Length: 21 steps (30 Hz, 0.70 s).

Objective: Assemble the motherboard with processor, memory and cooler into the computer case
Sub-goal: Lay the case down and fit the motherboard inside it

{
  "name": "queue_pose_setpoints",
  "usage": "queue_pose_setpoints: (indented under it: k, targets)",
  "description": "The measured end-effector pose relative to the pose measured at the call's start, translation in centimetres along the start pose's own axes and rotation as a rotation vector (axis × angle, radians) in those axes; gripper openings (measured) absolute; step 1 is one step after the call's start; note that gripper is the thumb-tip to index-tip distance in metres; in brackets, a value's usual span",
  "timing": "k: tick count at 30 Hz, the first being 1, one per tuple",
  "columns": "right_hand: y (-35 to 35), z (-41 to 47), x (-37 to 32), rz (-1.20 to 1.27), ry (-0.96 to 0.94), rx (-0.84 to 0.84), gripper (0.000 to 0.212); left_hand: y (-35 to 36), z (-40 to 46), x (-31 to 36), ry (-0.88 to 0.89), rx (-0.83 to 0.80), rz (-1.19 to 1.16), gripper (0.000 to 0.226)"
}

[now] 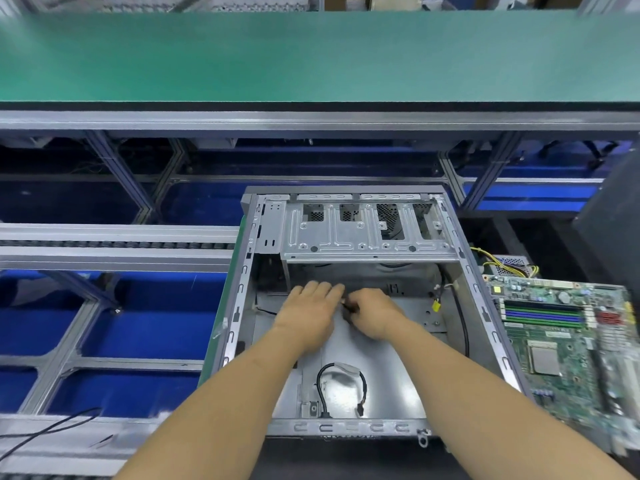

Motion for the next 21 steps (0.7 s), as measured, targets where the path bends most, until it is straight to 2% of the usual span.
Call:
queue_pose_setpoints:
  k: [2, 3, 6, 8, 11, 13, 15, 16, 20, 21]
  targets:
    - [-0.2, -0.6, -0.6, 0.079, -0.079, -0.003, 0.028, 0.2, 0.5, 0.1, -0.029, -0.017, -0.148, 0.053]
    - [-0.2, -0.9, -0.8, 0.137, -0.082, -0.005, 0.029, -0.1, 0.6, 0.3, 0.000, -0.001, -0.133, 0.046]
    - [-0.2, -1.4, -1.4, 0.483, -0.021, -0.010, 0.013, -1.6, 0.6, -0.3, 0.048, 0.031, 0.064, 0.038]
    - [0.1, -1.6, -2.7, 0.710, -0.001, -0.061, 0.006, -2.5, 0.6, -1.1, 0.020, -0.037, 0.152, 0.041]
    - [1.6, -2.2, -5.1, 0.879, -0.001, -0.253, 0.014, -3.4, 0.3, -1.9, 0.023, -0.174, 0.224, 0.027]
    - [3.0, -2.9, -6.0, 0.820, -0.026, -0.428, 0.013, -3.3, -0.1, -2.2, -0.005, -0.315, 0.148, 0.013]
    - [4.0, -3.5, -6.1, 0.719, -0.058, -0.575, 0.007, -2.5, -0.7, -2.2, -0.020, -0.469, 0.086, 0.015]
    - [4.0, -3.6, -5.9, 0.669, -0.066, -0.598, 0.010, -2.0, -1.0, -2.3, -0.029, -0.524, 0.088, 0.015]
    - [0.9, -2.9, -4.2, 0.253, -0.111, -0.359, 0.022, -0.3, -2.7, -3.5, -0.121, -0.692, 0.172, 0.022]
    - [0.2, -3.0, -3.8, 0.162, -0.115, -0.353, 0.026, 0.1, -3.1, -3.8, -0.150, -0.746, 0.187, 0.020]
Point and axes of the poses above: each hand's wrist, its own z-axis towards the middle knuckle, its own y-axis out of the palm, x = y × z, the point moved 5 cm from there along z, towards the middle knuckle, and after that the axes turned 4 degrees about -z, right-handed, at the moved point
